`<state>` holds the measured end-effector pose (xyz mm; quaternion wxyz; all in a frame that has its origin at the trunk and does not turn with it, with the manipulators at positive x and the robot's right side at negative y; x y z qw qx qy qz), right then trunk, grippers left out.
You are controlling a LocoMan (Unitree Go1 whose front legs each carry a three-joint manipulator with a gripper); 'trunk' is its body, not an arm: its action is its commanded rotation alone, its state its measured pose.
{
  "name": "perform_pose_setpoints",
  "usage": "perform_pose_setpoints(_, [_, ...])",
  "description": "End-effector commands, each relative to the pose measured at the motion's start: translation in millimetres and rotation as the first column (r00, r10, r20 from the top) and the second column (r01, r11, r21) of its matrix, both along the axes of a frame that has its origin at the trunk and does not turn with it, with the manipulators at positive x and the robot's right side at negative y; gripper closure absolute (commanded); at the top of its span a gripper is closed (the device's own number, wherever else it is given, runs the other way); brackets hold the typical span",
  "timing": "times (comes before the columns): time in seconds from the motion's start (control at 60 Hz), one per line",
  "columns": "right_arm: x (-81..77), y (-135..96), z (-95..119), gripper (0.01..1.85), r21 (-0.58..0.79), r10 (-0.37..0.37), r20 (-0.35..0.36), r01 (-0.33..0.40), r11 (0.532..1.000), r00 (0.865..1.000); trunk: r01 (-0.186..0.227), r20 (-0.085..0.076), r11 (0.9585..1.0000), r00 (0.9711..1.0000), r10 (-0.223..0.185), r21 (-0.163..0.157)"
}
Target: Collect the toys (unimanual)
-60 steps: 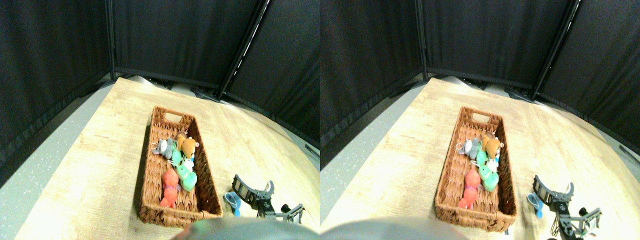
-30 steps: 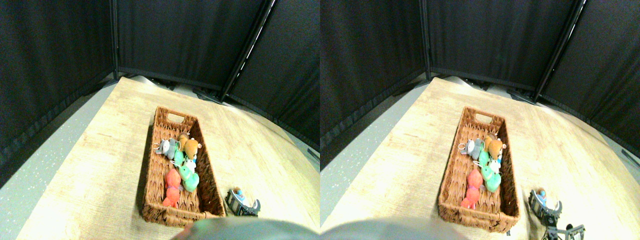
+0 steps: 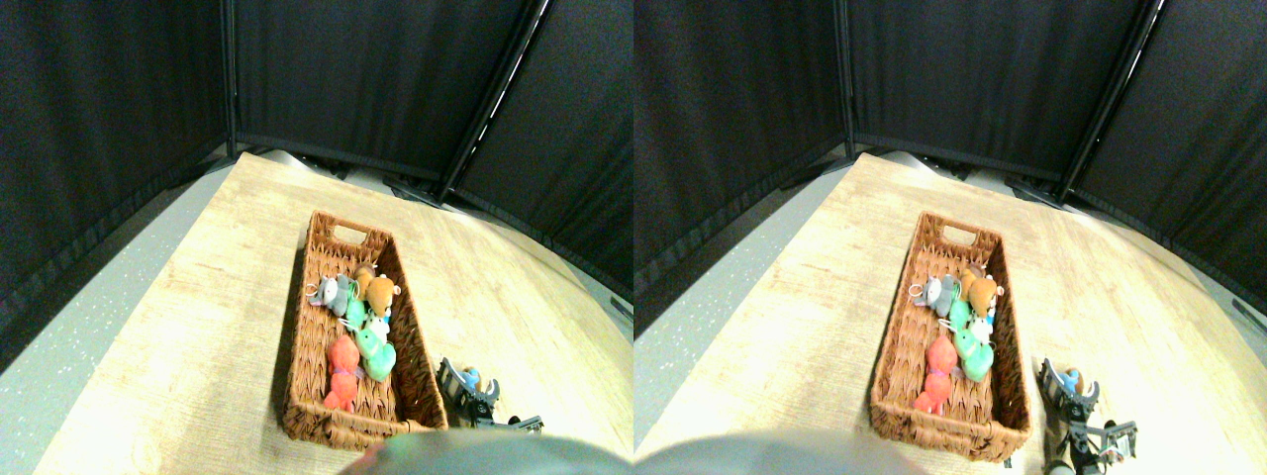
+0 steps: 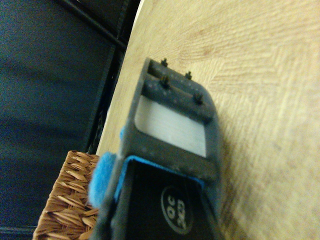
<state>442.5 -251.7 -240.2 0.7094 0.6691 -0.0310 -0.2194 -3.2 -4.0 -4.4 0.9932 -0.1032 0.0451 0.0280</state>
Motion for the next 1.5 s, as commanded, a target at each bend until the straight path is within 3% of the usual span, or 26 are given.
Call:
perform_pose_setpoints(0.017, [0.9,-1.1,0.6,1.10,-0.028,-0.006,0.009,0.007,1.000,1.000,-0.007,-0.021,0.9998,0.9998,0.006,-0.019])
perform_pose_setpoints(0.15, [1.1,-1.4,0.4,1.18,-0.013,-0.034,0.019,0.034,0.999,0.999,-0.005,-0.017,0.9999,0.9998,0.005,-0.016])
perform_pose_setpoints(0.217, [1.1,0.3,3.2,1.36,-0.029,-0.059,0.015,0.060,0.998,0.998,-0.005,-0.019,0.9999,0.9998,0.004,-0.016])
perform_pose_setpoints(0.267, [1.3,1.7,6.5,1.63,-0.052,-0.087,0.001,0.087,0.995,0.996,-0.004,-0.020,0.9999,0.9998,0.003,-0.015])
perform_pose_setpoints(0.283, [1.3,1.7,6.5,1.63,-0.052,-0.087,0.001,0.087,0.995,0.996,-0.003,-0.015,0.9999,0.9999,0.003,-0.014])
perform_pose_setpoints(0.317, [2.1,2.6,7.6,1.74,-0.062,-0.138,-0.009,0.137,0.989,0.990,-0.003,-0.015,0.9999,0.9999,0.003,-0.014])
perform_pose_setpoints(0.367, [3.0,3.6,9.1,1.72,-0.061,-0.184,-0.006,0.184,0.981,0.983,-0.003,-0.015,0.9999,0.9999,0.003,-0.015])
perform_pose_setpoints(0.433, [4.4,3.2,10.0,1.76,-0.078,-0.173,0.017,0.174,0.982,0.985,-0.003,-0.015,0.9999,0.9999,0.002,-0.015])
perform_pose_setpoints(0.567, [5.6,3.5,16.8,1.79,-0.106,-0.112,0.037,0.115,0.988,0.993,-0.002,-0.010,0.9999,0.9999,0.002,-0.014])
perform_pose_setpoints(0.75, [11.4,6.9,31.2,1.76,-0.196,-0.036,0.065,0.048,0.979,0.997,-0.009,0.011,0.9996,0.9999,0.009,-0.027])
perform_pose_setpoints(0.9, [22.6,20.7,53.7,1.72,-0.207,0.104,0.084,-0.084,0.975,0.991,-0.010,0.022,0.9993,0.9997,0.011,-0.036])
perform_pose_setpoints(1.017, [37.2,31.7,72.2,1.75,-0.262,0.225,0.069,-0.200,0.944,0.972,-0.023,0.025,0.9983,0.9994,0.024,-0.054])
perform_pose_setpoints(1.1, [44.4,42.6,86.2,1.77,-0.264,0.256,0.079,-0.228,0.937,0.963,-0.036,0.027,0.9969,0.9989,0.038,-0.070])
perform_pose_setpoints(1.183, [54.5,55.0,97.4,1.79,-0.268,0.319,0.106,-0.282,0.921,0.942,-0.049,0.031,0.9952,0.9982,0.052,-0.084])
perform_pose_setpoints(1.217, [55.4,57.5,99.3,1.79,-0.270,0.320,0.103,-0.284,0.920,0.942,-0.056,0.034,0.9945,0.9977,0.059,-0.089])
perform_pose_setpoints(1.3, [59.9,69.3,105.4,1.80,-0.256,0.375,0.103,-0.339,0.905,0.922,-0.067,0.036,0.9928,0.9968,0.071,-0.099])
perform_pose_setpoints(1.317, [61.2,72.2,106.6,1.80,-0.270,0.399,0.104,-0.360,0.893,0.911,-0.067,0.036,0.9928,0.9968,0.071,-0.099])
perform_pose_setpoints(1.5, [65.8,93.1,115.8,1.78,-0.299,0.435,0.074,-0.396,0.868,0.897,-0.092,0.041,0.9884,0.9944,0.098,-0.120])
